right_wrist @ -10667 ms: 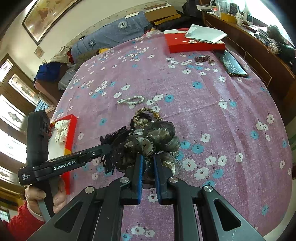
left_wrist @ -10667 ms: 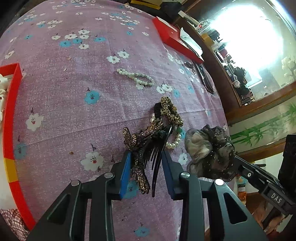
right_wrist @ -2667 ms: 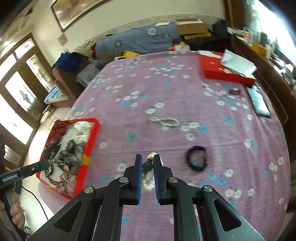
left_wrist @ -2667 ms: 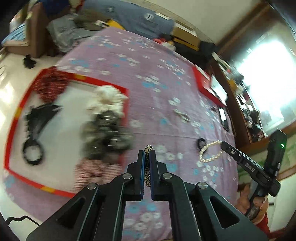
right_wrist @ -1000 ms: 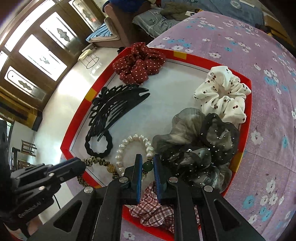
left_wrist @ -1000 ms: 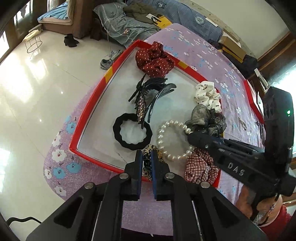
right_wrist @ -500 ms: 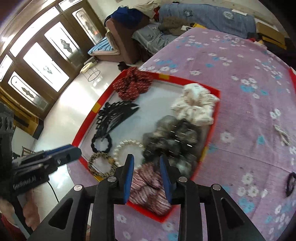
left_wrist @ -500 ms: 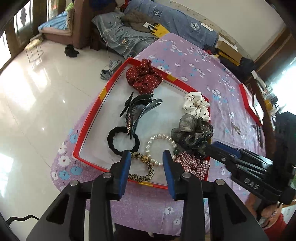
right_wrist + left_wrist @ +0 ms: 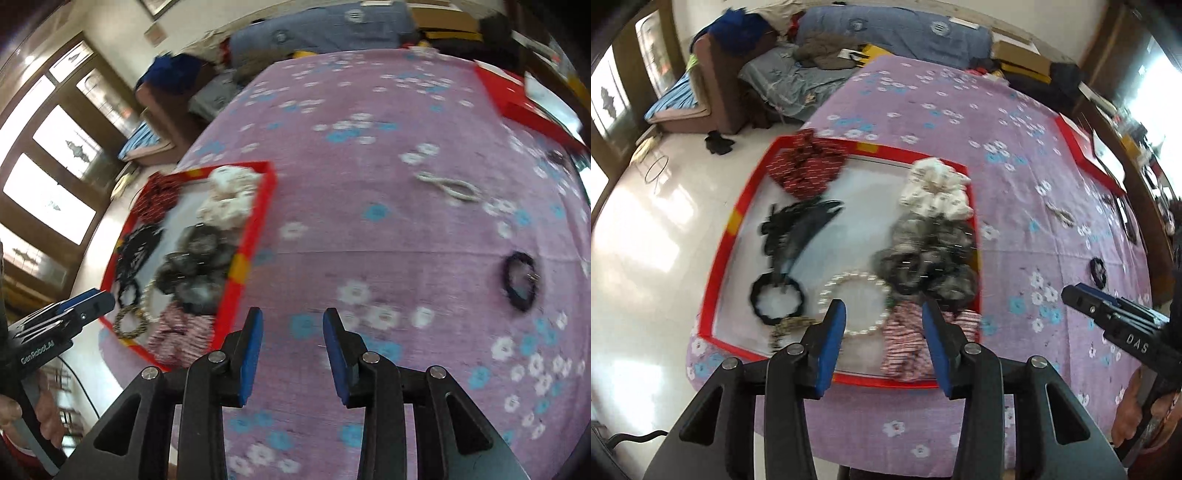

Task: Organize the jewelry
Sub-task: 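Move both open tools back to the black hair tie and white bead bracelet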

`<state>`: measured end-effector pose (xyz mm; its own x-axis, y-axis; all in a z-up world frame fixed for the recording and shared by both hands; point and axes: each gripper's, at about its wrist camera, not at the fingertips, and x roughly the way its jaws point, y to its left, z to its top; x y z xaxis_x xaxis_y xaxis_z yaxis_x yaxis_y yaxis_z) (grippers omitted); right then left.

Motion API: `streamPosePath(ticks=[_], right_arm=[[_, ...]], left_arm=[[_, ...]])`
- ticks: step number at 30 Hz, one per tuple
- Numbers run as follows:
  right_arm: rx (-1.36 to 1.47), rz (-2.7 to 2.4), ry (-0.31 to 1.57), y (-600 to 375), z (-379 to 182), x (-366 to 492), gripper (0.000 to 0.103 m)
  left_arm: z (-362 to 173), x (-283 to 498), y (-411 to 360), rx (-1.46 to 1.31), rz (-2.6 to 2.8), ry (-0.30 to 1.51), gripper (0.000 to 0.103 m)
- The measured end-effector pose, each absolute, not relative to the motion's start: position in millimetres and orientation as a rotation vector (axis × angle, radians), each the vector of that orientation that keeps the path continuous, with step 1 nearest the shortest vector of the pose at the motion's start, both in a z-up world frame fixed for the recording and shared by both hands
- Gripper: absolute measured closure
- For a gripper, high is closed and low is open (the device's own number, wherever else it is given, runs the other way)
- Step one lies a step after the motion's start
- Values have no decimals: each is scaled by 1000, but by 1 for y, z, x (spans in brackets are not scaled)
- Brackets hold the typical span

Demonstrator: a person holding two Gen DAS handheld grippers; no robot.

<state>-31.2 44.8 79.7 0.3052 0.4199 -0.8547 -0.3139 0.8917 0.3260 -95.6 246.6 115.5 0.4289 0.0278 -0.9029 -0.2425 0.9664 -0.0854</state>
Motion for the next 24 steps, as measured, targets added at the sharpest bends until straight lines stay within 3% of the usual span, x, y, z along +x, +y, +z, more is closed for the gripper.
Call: streamPosePath(ticks=[24], right_arm=[[226, 319, 1173, -97, 67, -36, 61]], left_arm=[[100, -64, 118, -65, 62, 1193, 54]])
